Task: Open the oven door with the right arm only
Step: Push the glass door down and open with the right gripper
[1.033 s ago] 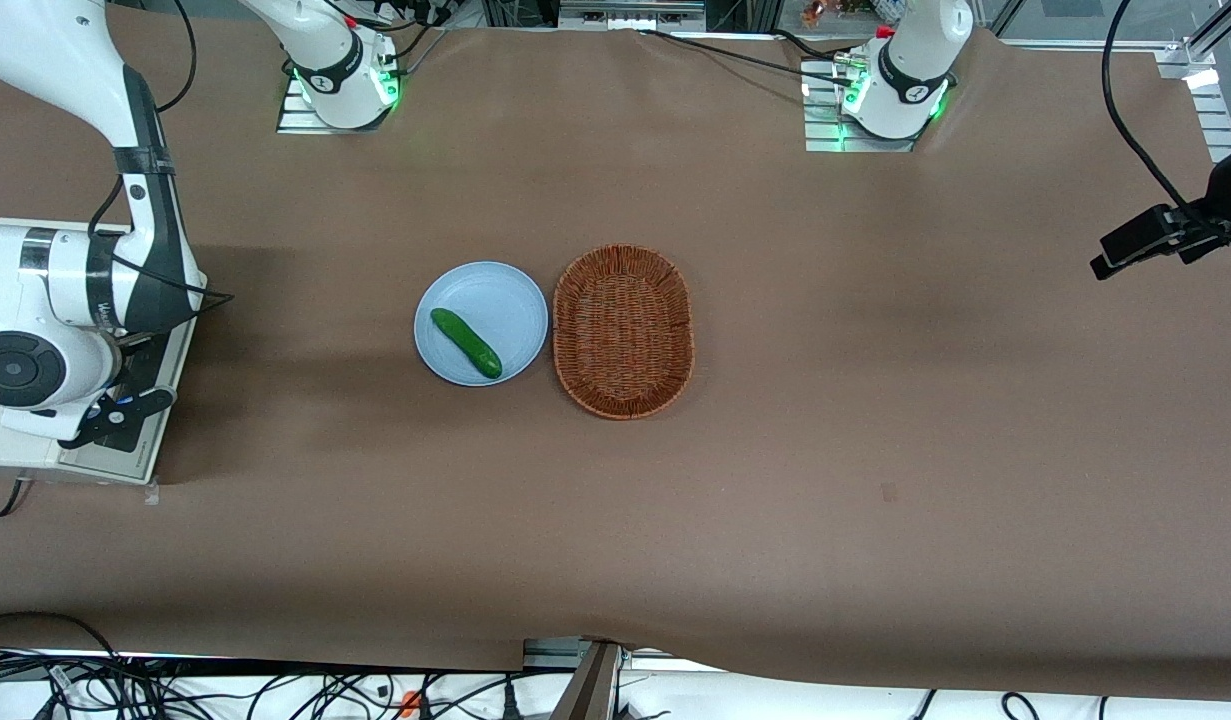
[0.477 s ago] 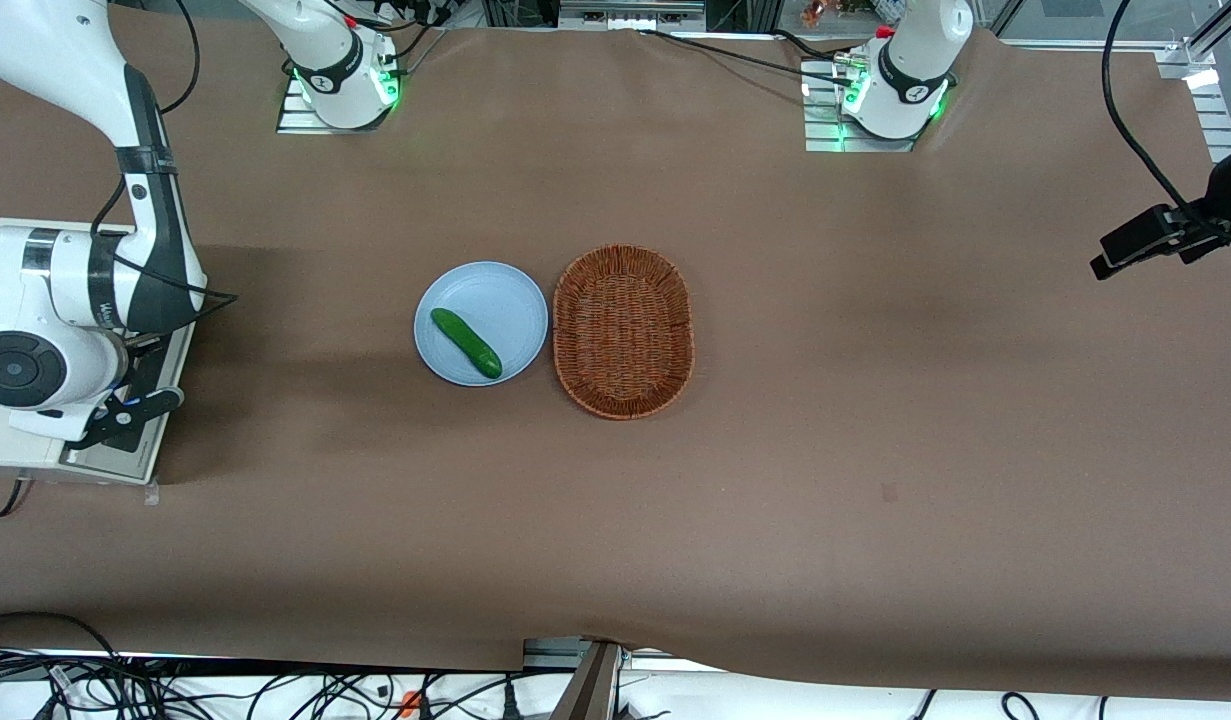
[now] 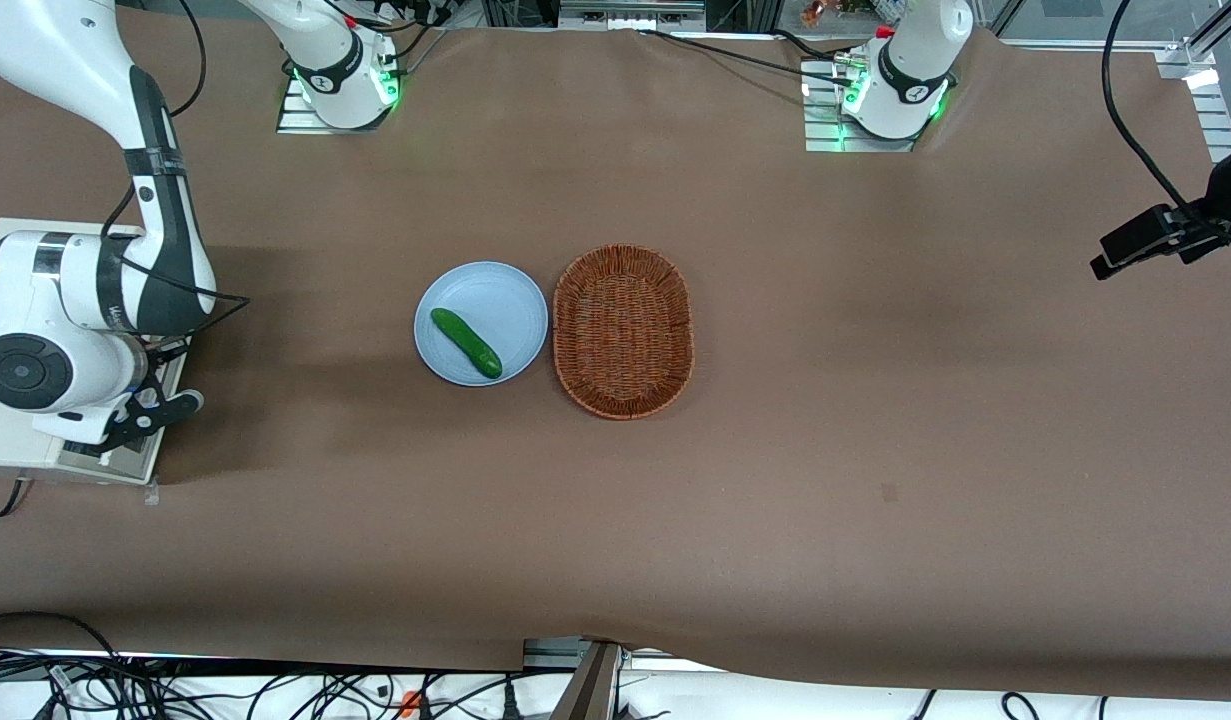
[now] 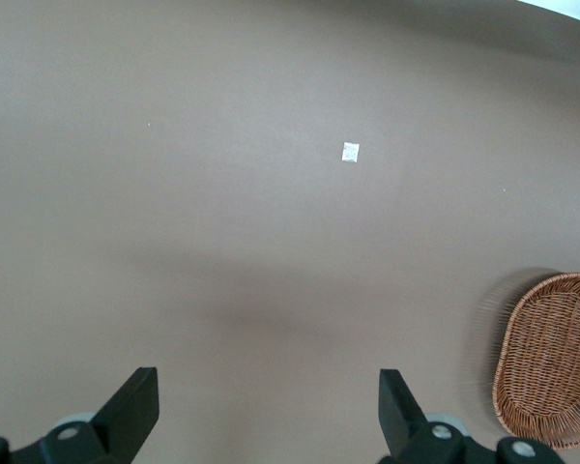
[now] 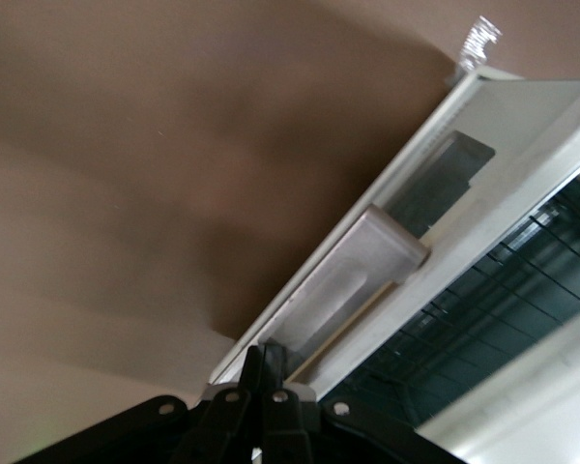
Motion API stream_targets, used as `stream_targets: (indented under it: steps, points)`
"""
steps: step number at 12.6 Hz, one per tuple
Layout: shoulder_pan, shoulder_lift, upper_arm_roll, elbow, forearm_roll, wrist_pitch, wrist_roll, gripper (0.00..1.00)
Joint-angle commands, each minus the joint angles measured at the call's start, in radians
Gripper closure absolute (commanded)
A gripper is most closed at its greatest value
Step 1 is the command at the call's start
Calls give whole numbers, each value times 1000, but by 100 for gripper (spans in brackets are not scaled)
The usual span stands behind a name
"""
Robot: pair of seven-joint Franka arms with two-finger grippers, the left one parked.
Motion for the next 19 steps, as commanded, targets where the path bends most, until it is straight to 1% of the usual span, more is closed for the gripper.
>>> stream_targets:
  steps: [1,6,8,9,12,14,17,18,19]
  points:
    - [-14,69,-7,-11,33,85,8,100]
    - [-14,117,-7,-10,94,134,8,100]
    - [-14,146,-7,-5,96,148,33,100]
    - [-15,154,-7,-5,106,158,37,100]
    - [-17,184,-7,-4,169,175,35,100]
    - [-20,204,-7,-4,186,189,37,100]
    - [-18,220,-7,-4,286,186,41,100]
    - [-17,223,-7,-4,313,181,78,100]
    - [-15,223,-5,-4,323,177,121,100]
